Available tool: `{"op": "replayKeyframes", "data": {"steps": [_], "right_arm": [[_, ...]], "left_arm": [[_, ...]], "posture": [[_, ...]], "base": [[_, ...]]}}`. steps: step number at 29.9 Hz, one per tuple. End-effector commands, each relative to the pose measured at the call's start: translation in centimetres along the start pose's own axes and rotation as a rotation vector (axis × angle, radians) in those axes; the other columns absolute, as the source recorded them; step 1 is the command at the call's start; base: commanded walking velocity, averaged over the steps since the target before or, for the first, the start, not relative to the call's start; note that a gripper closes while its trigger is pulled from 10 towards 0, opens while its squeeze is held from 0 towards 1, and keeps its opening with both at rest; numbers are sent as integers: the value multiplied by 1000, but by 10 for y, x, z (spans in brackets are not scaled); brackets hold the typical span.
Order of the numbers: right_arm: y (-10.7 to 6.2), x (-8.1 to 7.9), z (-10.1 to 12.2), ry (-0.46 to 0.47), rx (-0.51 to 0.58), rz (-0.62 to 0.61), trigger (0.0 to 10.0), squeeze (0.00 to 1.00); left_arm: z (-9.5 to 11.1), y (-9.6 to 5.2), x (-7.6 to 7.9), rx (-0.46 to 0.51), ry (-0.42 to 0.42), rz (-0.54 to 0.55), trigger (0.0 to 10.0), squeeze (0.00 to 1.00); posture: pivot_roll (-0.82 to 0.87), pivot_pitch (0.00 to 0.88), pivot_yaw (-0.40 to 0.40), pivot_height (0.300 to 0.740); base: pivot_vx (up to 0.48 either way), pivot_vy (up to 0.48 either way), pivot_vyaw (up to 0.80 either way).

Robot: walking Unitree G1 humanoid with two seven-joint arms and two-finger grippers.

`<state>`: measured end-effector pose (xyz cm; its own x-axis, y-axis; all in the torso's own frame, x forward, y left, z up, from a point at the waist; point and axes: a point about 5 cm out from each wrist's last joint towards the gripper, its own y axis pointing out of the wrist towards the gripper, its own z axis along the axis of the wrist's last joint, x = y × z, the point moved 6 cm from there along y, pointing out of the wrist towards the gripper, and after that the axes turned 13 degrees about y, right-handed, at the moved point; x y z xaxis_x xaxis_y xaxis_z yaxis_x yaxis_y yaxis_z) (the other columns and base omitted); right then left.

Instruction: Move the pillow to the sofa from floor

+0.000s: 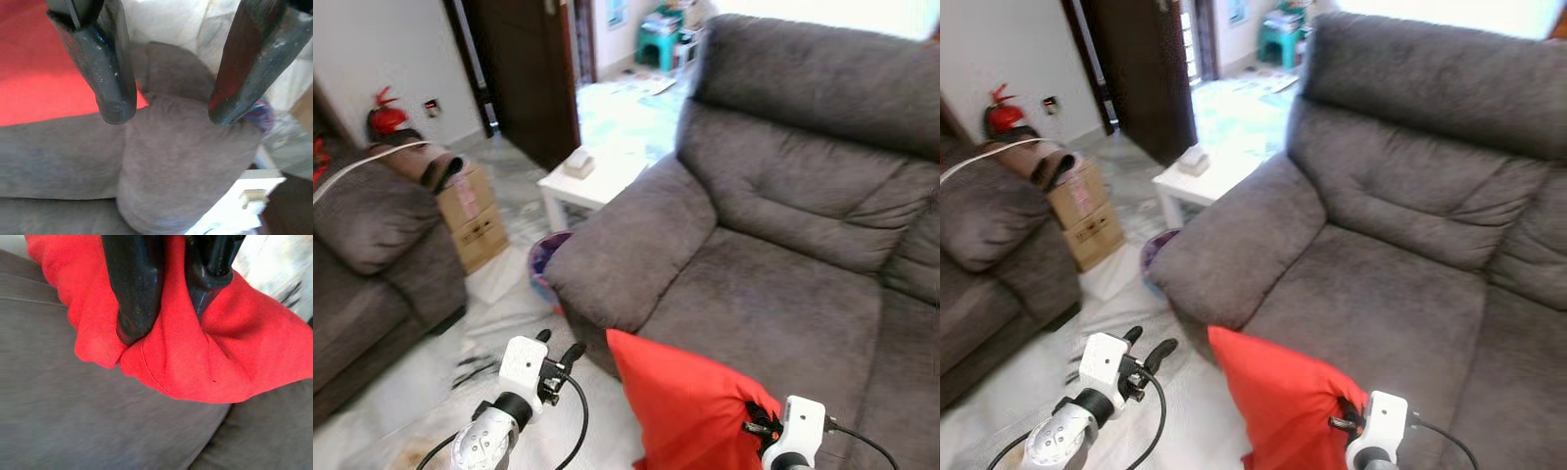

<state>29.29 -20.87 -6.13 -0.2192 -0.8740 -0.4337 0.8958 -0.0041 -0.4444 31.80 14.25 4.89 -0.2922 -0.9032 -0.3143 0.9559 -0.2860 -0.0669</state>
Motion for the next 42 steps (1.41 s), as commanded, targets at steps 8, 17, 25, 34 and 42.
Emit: {"op": "replayKeyframes", "data": {"steps": [8,17,25,34,42], "right_arm": [[5,-4,28,-2,114,13,10000,0],[6,-7,29,-4,112,21,10000,0],[8,-27,25,-125,67,145,10000,0],[5,-77,10,-339,-118,517,10000,0],[-10,-96,6,-455,-231,759,10000,0]], "left_arm": [[-4,-2,-3,-15,1,7,10000,0],[-8,-5,2,-32,-9,-34,10000,0],[-23,-13,12,-94,48,-202,10000,0],[-51,-39,14,-211,255,-468,10000,0],[-58,-47,23,-210,408,-605,10000,0]], "posture": [[30,84,46,740],[32,93,47,740],[35,99,46,740],[38,97,42,740],[38,98,34,740]], "base": [[0,0,-800],[0,0,-800],[0,0,-200],[0,0,0],[0,0,0]]}}
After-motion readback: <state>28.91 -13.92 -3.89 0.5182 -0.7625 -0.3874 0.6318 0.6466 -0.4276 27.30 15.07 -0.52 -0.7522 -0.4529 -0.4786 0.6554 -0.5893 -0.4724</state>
